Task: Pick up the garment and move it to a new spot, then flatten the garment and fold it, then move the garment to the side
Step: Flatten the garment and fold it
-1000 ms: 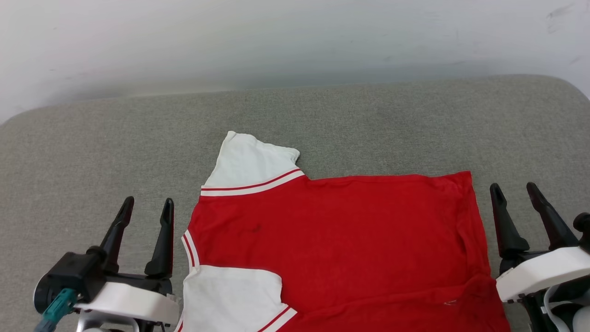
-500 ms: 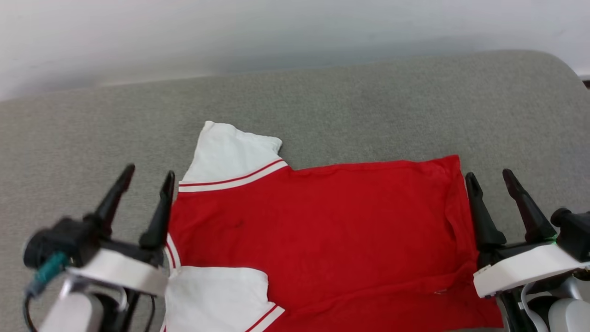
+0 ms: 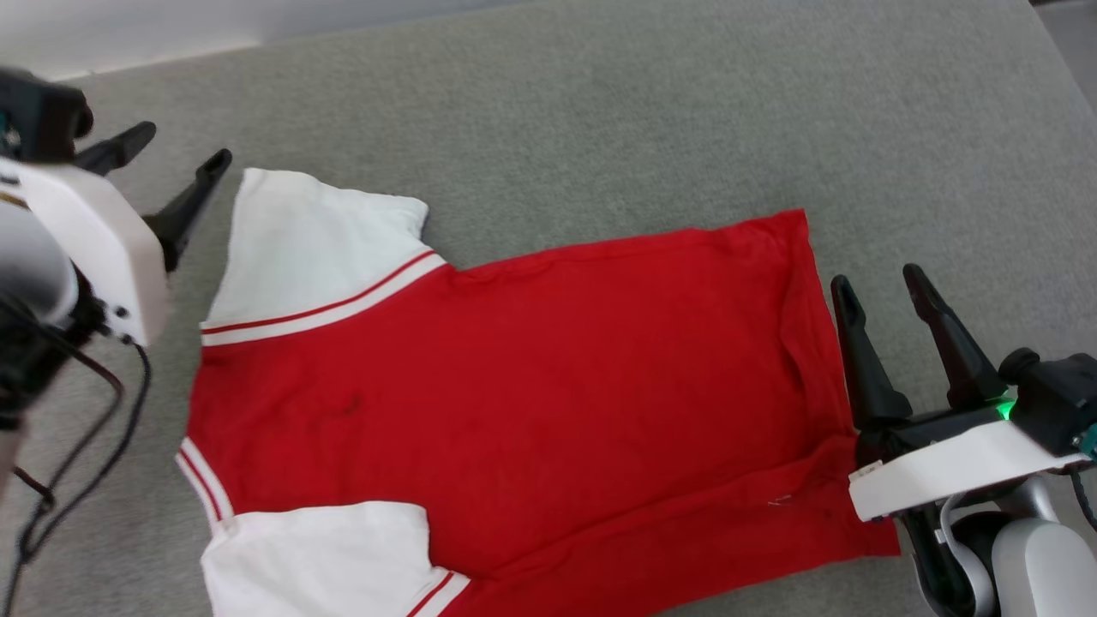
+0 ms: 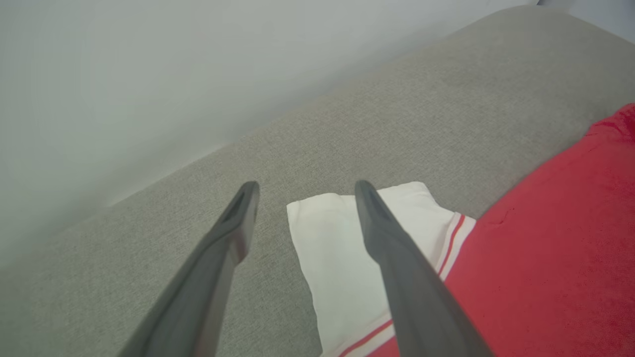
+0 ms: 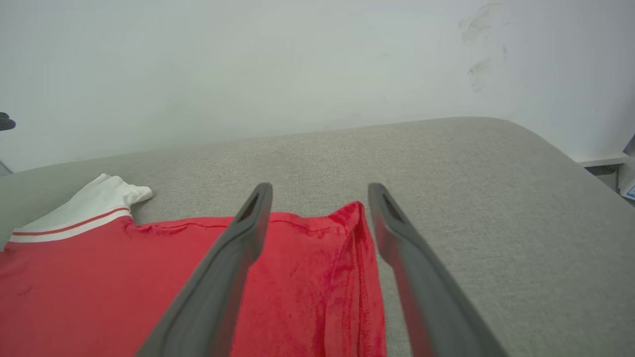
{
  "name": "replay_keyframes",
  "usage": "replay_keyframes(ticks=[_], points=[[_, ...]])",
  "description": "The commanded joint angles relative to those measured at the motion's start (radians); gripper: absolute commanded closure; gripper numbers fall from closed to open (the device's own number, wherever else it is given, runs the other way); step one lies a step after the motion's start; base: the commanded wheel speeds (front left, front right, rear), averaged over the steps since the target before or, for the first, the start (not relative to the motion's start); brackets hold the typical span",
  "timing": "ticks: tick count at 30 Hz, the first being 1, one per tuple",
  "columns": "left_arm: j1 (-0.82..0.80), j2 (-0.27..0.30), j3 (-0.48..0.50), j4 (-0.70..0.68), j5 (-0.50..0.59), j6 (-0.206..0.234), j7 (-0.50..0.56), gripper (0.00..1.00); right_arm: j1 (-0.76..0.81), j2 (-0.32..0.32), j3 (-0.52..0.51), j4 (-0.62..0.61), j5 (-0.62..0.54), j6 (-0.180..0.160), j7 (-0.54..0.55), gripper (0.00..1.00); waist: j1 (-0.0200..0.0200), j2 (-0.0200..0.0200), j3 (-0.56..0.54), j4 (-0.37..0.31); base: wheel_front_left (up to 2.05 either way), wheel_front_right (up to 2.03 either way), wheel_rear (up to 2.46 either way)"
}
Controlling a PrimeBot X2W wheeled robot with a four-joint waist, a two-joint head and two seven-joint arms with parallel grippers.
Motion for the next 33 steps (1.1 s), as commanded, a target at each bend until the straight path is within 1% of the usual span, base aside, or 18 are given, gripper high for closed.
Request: replay_keyframes(ticks=[1, 4, 5, 6, 7, 8, 11, 14, 20, 22, 23, 24, 25, 26, 28, 33], points=[[-0.063, 0.036, -0.015, 0.028, -0.050, -0.001, 0.102, 0.00, -0.024, 0.012, 0.006, -0.006, 0.005, 0.000, -0.011, 0.00, -0.0001, 0.0000, 0.063, -0.056, 0.00, 0.00, 0.00], [-0.139, 0.069, -0.031, 0.077, -0.113, -0.001, 0.261, 0.00, -0.037, 0.017, 0.017, -0.008, 0.008, 0.000, -0.020, 0.00, -0.0001, 0.0000, 0.096, -0.079, 0.00, 0.00, 0.00], [-0.139, 0.069, -0.031, 0.077, -0.113, -0.001, 0.261, 0.00, -0.037, 0.017, 0.017, -0.008, 0.008, 0.000, -0.020, 0.00, -0.0001, 0.0000, 0.096, -0.079, 0.00, 0.00, 0.00], [-0.183, 0.087, -0.043, 0.106, -0.134, -0.001, 0.348, 0.00, -0.046, 0.021, 0.024, -0.006, 0.009, 0.000, -0.026, 0.00, -0.0001, 0.0000, 0.115, -0.093, 0.00, 0.00, 0.00], [-0.202, 0.096, -0.049, 0.121, -0.139, -0.001, 0.383, 0.00, -0.047, 0.022, 0.026, -0.002, 0.010, 0.000, -0.029, 0.00, -0.0001, 0.0000, 0.124, -0.100, 0.00, 0.00, 0.00], [-0.202, 0.096, -0.049, 0.121, -0.139, -0.001, 0.383, 0.00, -0.047, 0.022, 0.026, -0.002, 0.010, 0.000, -0.029, 0.00, -0.0001, 0.0000, 0.124, -0.100, 0.00, 0.00, 0.00], [-0.241, 0.101, -0.061, 0.161, -0.148, 0.006, 0.454, 0.00, -0.060, 0.026, 0.031, 0.009, 0.012, 0.000, -0.036, 0.00, -0.0001, 0.0000, 0.147, -0.119, 0.00, 0.00, 0.00], [-0.259, 0.100, -0.070, 0.196, -0.151, 0.013, 0.493, 0.00, -0.068, 0.029, 0.036, 0.019, 0.015, 0.000, -0.045, 0.00, -0.0001, 0.0000, 0.163, -0.132, 0.00, 0.00, 0.00], [-0.270, 0.102, -0.090, 0.246, -0.136, 0.024, 0.517, 0.00, -0.079, 0.033, 0.040, 0.027, 0.014, 0.000, -0.052, 0.00, -0.0001, 0.0000, 0.192, -0.142, 0.00, 0.00, 0.00], [-0.260, 0.095, -0.101, 0.267, -0.140, 0.030, 0.536, 0.00, -0.078, 0.033, 0.040, 0.030, 0.014, 0.000, -0.052, 0.00, -0.0001, 0.0000, 0.196, -0.143, 0.00, 0.00, 0.00], [-0.251, 0.090, -0.108, 0.274, -0.147, 0.030, 0.551, 0.18, -0.078, 0.034, 0.039, 0.032, 0.013, 0.000, -0.052, 0.00, -0.0001, 0.0000, 0.197, -0.142, 0.00, 0.00, 0.00], [-0.242, 0.086, -0.114, 0.277, -0.151, 0.029, 0.561, 0.54, -0.078, 0.034, 0.037, 0.034, 0.011, 0.000, -0.052, 0.00, -0.0001, 0.0000, 0.197, -0.141, 0.00, 0.00, 0.00], [-0.237, 0.083, -0.117, 0.277, -0.152, 0.029, 0.564, 0.95, -0.078, 0.034, 0.036, 0.036, 0.008, 0.000, -0.050, 0.00, -0.0001, 0.0000, 0.197, -0.139, 0.00, 0.00, 0.00], [-0.231, 0.080, -0.118, 0.279, -0.158, 0.029, 0.566, 1.00, -0.078, 0.035, 0.035, 0.037, 0.005, 0.000, -0.049, 0.00, -0.0001, 0.0000, 0.197, -0.137, 0.00, 0.00, 0.00], [-0.223, 0.073, -0.120, 0.275, -0.163, 0.024, 0.548, 1.00, -0.076, 0.035, 0.033, 0.040, 0.000, 0.000, -0.045, 0.00, -0.0001, 0.0000, 0.191, -0.131, 0.00, 0.00, 0.00], [-0.236, 0.052, -0.096, 0.260, -0.149, 0.017, 0.421, 1.00, -0.075, 0.027, 0.028, 0.038, -0.015, 0.000, -0.027, 0.00, -0.0001, 0.0000, 0.157, -0.107, 0.00, 0.00, 0.00]])
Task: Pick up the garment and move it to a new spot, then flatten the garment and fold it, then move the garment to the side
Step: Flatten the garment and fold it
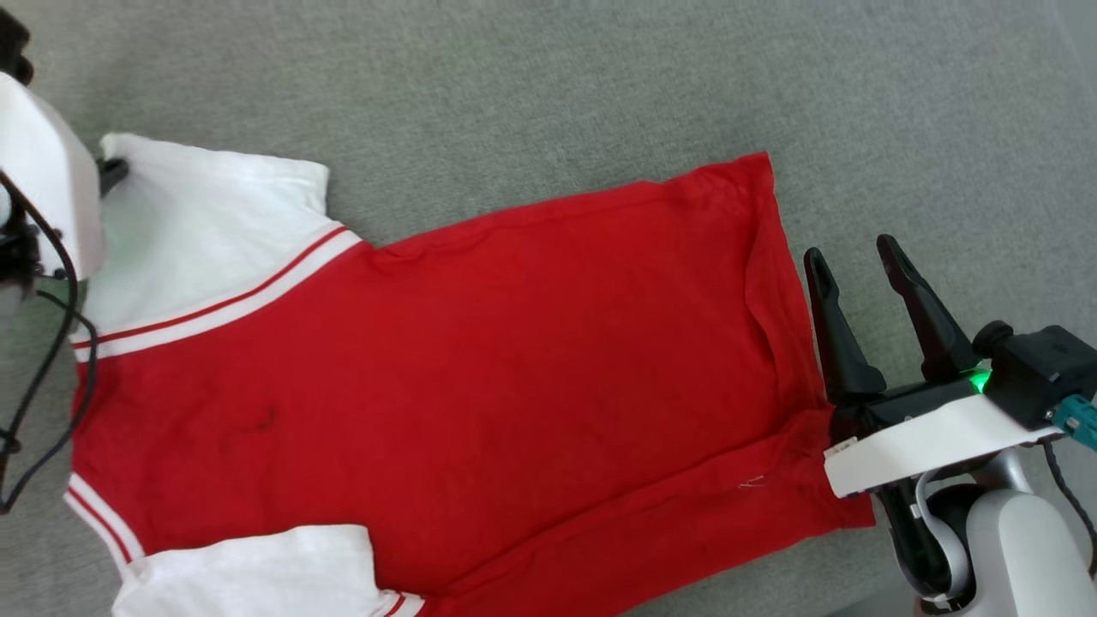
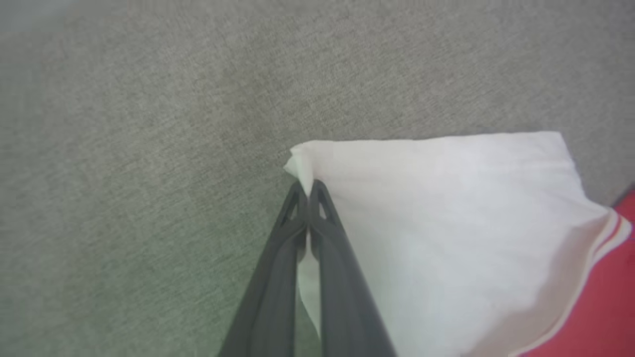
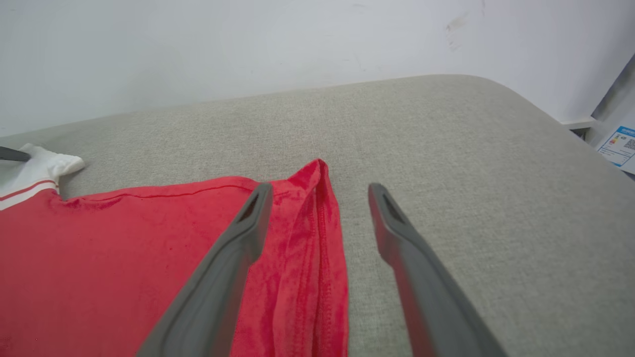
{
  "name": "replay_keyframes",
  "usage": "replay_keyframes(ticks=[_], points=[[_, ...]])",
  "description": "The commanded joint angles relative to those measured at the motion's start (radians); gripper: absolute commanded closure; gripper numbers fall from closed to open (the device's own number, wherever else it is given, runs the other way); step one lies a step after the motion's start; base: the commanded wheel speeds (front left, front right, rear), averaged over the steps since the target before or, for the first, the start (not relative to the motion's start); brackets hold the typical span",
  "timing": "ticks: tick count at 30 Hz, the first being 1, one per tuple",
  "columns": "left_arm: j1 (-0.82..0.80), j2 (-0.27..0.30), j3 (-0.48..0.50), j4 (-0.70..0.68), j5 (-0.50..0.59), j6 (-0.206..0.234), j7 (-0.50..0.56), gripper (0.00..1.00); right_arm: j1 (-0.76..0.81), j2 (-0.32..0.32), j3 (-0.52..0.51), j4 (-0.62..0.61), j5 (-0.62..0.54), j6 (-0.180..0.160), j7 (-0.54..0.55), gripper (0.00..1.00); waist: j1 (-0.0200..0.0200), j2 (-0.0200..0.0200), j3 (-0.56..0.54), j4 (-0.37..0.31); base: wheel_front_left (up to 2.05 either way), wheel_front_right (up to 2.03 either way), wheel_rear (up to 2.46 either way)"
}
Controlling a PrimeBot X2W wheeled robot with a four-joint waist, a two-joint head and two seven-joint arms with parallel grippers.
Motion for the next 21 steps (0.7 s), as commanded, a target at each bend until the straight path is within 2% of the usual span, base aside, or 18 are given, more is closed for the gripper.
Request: replay_keyframes(ticks=[1, 8, 16, 21], points=[[0.008, -0.009, 0.005, -0.002, 0.008, -0.005, -0.043, 1.00, -0.002, -0.010, -0.001, -0.006, -0.008, 0.000, 0.008, 0.00, -0.0001, 0.0000, -0.023, 0.019, 0.00, 0.00, 0.00], [0.031, -0.031, -0.041, -0.051, 0.020, -0.019, -0.193, 1.00, 0.003, -0.100, -0.008, -0.020, -0.009, 0.000, 0.121, 0.00, -0.0001, 0.0000, -0.100, 0.094, 0.00, 0.00, 0.00], [0.093, 0.008, -0.115, -0.228, 0.002, -0.021, -0.322, 1.00, -0.065, -0.263, -0.004, -0.053, 0.070, 0.000, 0.503, 0.00, -0.0001, 0.0000, -0.140, 0.189, 0.00, 0.00, 0.00], [0.134, 0.032, -0.124, -0.348, -0.004, -0.021, -0.382, 1.00, -0.141, -0.353, -0.004, -0.040, 0.100, -0.001, 0.745, 0.00, -0.0001, 0.0000, -0.129, 0.246, 0.00, 0.00, 0.00]])
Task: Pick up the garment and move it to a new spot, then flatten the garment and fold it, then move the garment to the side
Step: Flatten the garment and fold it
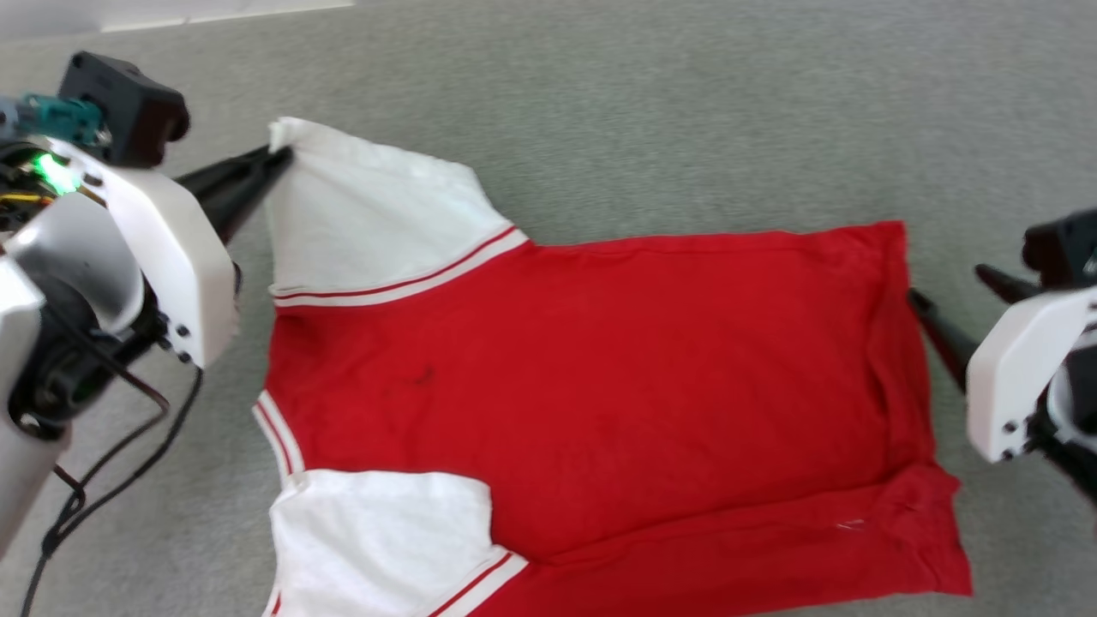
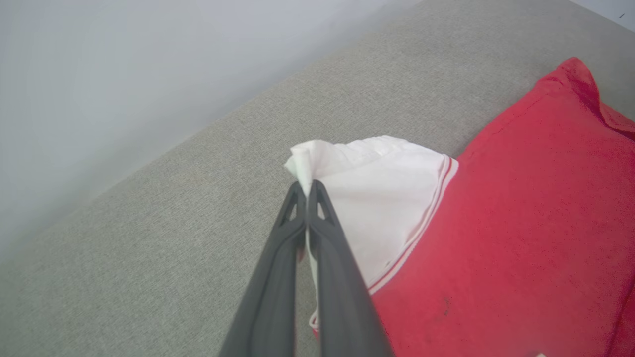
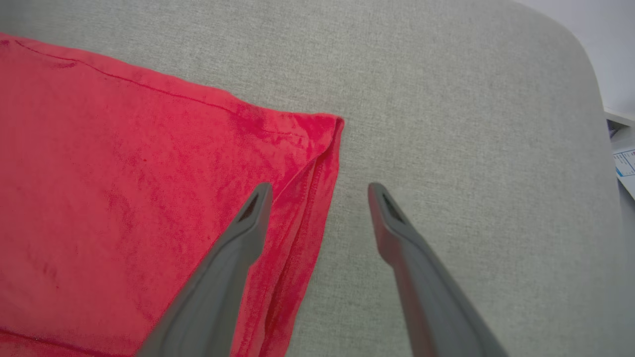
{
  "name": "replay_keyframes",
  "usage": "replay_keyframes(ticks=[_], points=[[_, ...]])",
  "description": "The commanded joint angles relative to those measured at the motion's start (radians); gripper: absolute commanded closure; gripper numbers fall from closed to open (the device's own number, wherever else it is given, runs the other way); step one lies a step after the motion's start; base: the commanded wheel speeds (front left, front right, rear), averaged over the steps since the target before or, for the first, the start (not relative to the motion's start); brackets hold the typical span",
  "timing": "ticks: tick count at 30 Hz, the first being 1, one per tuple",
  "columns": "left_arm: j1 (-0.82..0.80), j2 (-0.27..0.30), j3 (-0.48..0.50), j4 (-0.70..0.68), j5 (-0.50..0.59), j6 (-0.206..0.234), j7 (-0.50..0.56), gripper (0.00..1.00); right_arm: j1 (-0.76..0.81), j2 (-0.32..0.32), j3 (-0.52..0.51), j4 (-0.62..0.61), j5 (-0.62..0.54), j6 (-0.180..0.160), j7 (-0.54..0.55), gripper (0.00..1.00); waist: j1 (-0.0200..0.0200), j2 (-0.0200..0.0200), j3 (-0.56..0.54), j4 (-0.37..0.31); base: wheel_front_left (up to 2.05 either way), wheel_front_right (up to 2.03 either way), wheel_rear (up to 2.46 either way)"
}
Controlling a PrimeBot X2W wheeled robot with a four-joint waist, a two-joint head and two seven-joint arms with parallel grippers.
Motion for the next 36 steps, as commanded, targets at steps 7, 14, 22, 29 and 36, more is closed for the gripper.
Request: replay_keyframes(ticks=[7, 14, 22, 29, 36], points=[[0.065, 0.000, -0.016, -0.175, 0.019, 0.012, -0.047, 1.00, -0.148, -0.070, -0.014, 0.072, 0.010, -0.001, 0.258, 0.00, 0.0000, 0.0000, 0.049, 0.106, 0.00, 0.00, 0.00], [0.087, -0.028, -0.034, -0.269, 0.024, 0.018, -0.078, 1.00, -0.240, -0.140, 0.056, 0.150, -0.036, -0.001, 0.375, 0.00, 0.0000, 0.0000, 0.096, 0.165, 0.00, 0.00, 0.00], [0.091, -0.050, -0.055, -0.277, 0.045, 0.017, -0.120, 1.00, -0.206, -0.144, 0.127, 0.239, 0.009, 0.000, 0.468, 0.00, 0.0000, 0.0000, 0.124, 0.210, 0.00, 0.00, 0.00], [0.086, -0.060, -0.078, -0.239, 0.060, 0.009, -0.145, 1.00, -0.121, -0.099, 0.130, 0.283, 0.049, 0.004, 0.536, 1.00, 0.0000, 0.0000, 0.124, 0.220, 0.00, 0.00, 0.00], [0.105, -0.054, -0.080, -0.177, 0.067, 0.009, -0.178, 1.00, -0.157, -0.097, 0.078, 0.265, 0.053, 0.001, 0.438, 1.00, 0.0000, 0.0000, 0.085, 0.201, 0.00, 0.00, 0.00]])
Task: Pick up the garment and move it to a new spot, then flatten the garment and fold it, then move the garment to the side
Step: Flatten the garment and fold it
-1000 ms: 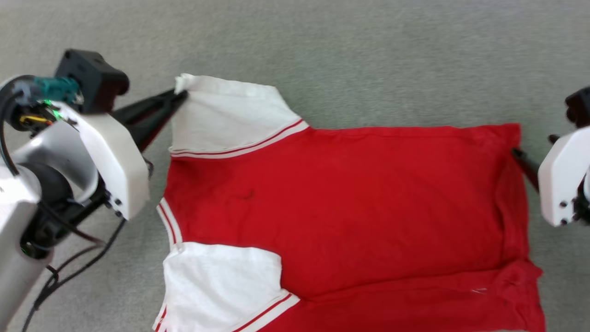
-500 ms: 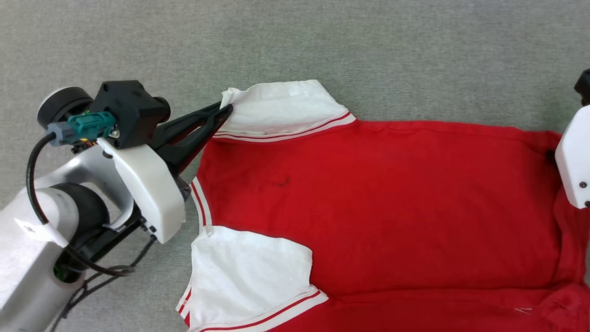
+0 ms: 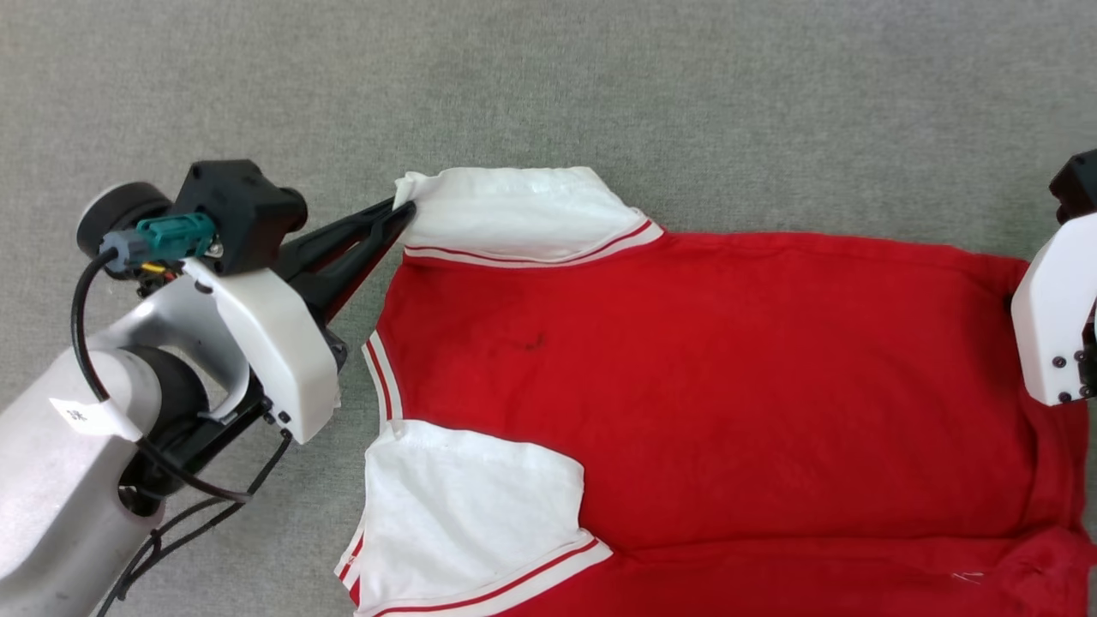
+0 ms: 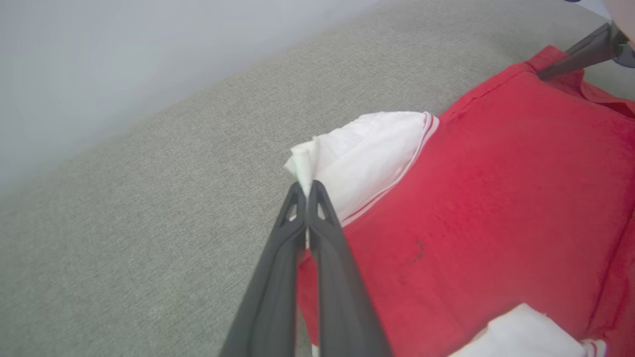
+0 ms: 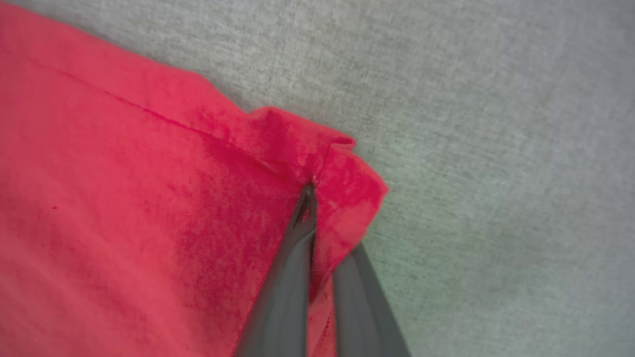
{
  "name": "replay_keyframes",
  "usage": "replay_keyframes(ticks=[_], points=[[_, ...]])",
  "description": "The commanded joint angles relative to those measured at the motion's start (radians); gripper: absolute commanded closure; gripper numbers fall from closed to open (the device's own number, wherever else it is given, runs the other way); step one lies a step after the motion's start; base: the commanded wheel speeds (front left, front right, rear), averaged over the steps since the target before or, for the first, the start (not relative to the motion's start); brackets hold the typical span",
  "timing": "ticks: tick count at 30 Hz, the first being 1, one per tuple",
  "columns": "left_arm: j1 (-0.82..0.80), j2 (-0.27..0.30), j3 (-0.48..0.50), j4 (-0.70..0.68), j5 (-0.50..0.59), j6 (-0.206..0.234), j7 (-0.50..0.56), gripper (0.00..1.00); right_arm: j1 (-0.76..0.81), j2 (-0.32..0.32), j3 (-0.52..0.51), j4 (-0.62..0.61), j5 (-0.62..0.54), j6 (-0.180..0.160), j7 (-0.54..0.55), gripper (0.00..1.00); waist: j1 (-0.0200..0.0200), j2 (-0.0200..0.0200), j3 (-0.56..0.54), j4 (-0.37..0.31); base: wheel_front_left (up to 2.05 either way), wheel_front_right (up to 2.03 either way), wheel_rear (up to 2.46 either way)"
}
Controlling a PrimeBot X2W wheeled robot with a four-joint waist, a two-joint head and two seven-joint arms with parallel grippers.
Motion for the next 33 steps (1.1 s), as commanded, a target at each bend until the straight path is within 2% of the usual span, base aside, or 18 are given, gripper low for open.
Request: replay_keyframes(ticks=[1, 7, 12, 16, 23, 26, 30, 33], points=[[0.021, -0.006, 0.000, 0.012, -0.001, 0.000, -0.014, 1.00, 0.048, 0.019, 0.014, 0.025, 0.006, 0.003, -0.016, 1.00, 0.0001, 0.0000, -0.022, -0.011, 0.00, 0.00, 0.00], [0.080, -0.003, 0.023, 0.035, -0.030, 0.026, -0.063, 1.00, 0.060, 0.015, -0.041, -0.015, 0.017, 0.001, -0.156, 1.00, 0.0001, 0.0000, -0.109, -0.031, 0.00, 0.00, 0.00], [0.171, 0.016, 0.043, -0.001, -0.058, 0.075, -0.093, 1.00, 0.147, 0.042, -0.093, -0.070, 0.047, 0.001, -0.251, 1.00, 0.0001, 0.0000, -0.181, -0.042, 0.00, 0.00, 0.00], [0.268, 0.041, 0.059, -0.049, -0.087, 0.118, -0.112, 1.00, 0.240, 0.066, -0.130, -0.128, 0.069, 0.001, -0.287, 1.00, 0.0001, 0.0000, -0.231, -0.049, 0.00, 0.00, 0.00], [0.441, 0.100, 0.054, -0.120, -0.138, 0.156, -0.126, 1.00, 0.418, 0.090, -0.142, -0.212, 0.102, 0.001, -0.308, 1.00, 0.0001, 0.0000, -0.270, -0.052, 0.00, 0.00, 0.00], [0.501, 0.116, 0.041, -0.131, -0.154, 0.162, -0.128, 1.00, 0.474, 0.076, -0.143, -0.225, 0.120, 0.001, -0.316, 1.00, 0.0001, 0.0000, -0.276, -0.051, 0.00, 0.00, 0.00], [0.566, 0.105, 0.021, -0.118, -0.207, 0.152, -0.130, 1.00, 0.535, 0.043, -0.119, -0.228, 0.140, 0.001, -0.315, 1.00, 0.0001, 0.0000, -0.278, -0.050, 0.00, 0.00, 0.00], [0.594, 0.123, -0.001, -0.086, -0.203, 0.138, -0.114, 1.00, 0.563, 0.013, -0.092, -0.220, 0.161, 0.001, -0.326, 1.00, 0.0001, 0.0000, -0.280, -0.050, 0.00, 0.00, 0.00]])
